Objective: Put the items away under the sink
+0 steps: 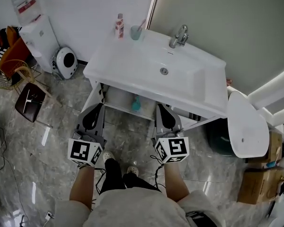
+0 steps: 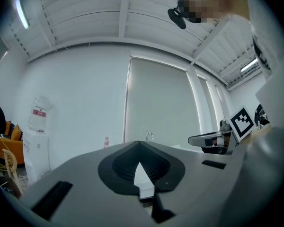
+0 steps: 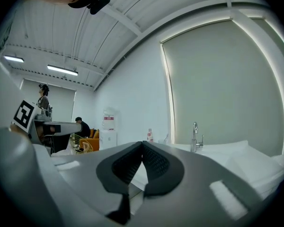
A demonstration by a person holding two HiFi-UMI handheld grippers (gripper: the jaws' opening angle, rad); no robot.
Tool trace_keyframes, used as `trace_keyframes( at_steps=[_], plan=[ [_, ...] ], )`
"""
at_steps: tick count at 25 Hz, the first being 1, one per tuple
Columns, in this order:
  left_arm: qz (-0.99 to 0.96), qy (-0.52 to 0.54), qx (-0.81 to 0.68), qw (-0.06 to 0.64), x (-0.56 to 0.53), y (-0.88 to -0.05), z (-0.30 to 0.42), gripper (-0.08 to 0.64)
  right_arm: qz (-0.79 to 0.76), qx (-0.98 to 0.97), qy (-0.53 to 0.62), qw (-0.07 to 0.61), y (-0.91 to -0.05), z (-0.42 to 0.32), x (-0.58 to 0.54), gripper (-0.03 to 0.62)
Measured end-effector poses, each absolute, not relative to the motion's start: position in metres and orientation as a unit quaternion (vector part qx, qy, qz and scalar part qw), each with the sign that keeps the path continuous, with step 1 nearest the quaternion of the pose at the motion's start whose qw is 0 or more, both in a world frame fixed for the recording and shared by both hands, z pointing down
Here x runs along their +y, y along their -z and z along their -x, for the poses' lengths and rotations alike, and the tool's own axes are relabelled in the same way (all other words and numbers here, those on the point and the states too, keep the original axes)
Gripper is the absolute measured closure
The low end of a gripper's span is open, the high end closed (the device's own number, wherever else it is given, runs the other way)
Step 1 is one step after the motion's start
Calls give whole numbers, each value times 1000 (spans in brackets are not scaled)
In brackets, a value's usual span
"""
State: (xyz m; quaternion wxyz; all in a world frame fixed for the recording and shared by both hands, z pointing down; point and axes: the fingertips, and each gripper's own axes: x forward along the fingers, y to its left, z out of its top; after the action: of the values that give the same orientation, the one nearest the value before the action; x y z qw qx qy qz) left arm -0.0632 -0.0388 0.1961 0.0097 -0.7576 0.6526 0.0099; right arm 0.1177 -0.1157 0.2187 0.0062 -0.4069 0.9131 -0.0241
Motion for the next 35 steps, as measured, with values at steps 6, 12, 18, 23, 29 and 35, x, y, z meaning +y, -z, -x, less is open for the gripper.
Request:
trace_keyframes(
  at_steps=[6, 12, 18, 23, 29, 35],
  plan=[
    [757, -21, 653, 32, -26, -162, 49, 557, 407, 913, 10, 22, -189, -131, -104, 581],
    [753, -38, 656, 41, -16, -143, 37, 557, 406, 913, 3, 35, -171, -143, -95, 581],
    [746, -46, 663, 45, -6, -134, 29, 557, 402, 915, -1, 39, -162, -153, -84, 581],
    [741, -53, 668, 50, 4, -127, 24, 557, 395, 918, -6, 40, -156, -159, -74, 583],
    [742, -60, 666, 52, 12, -123, 12, 557, 391, 919, -8, 48, -151, -166, -65, 582],
    [741, -67, 666, 50, 21, -119, 0, 557, 387, 921, -7, 54, -148, -175, -56, 581]
  ],
)
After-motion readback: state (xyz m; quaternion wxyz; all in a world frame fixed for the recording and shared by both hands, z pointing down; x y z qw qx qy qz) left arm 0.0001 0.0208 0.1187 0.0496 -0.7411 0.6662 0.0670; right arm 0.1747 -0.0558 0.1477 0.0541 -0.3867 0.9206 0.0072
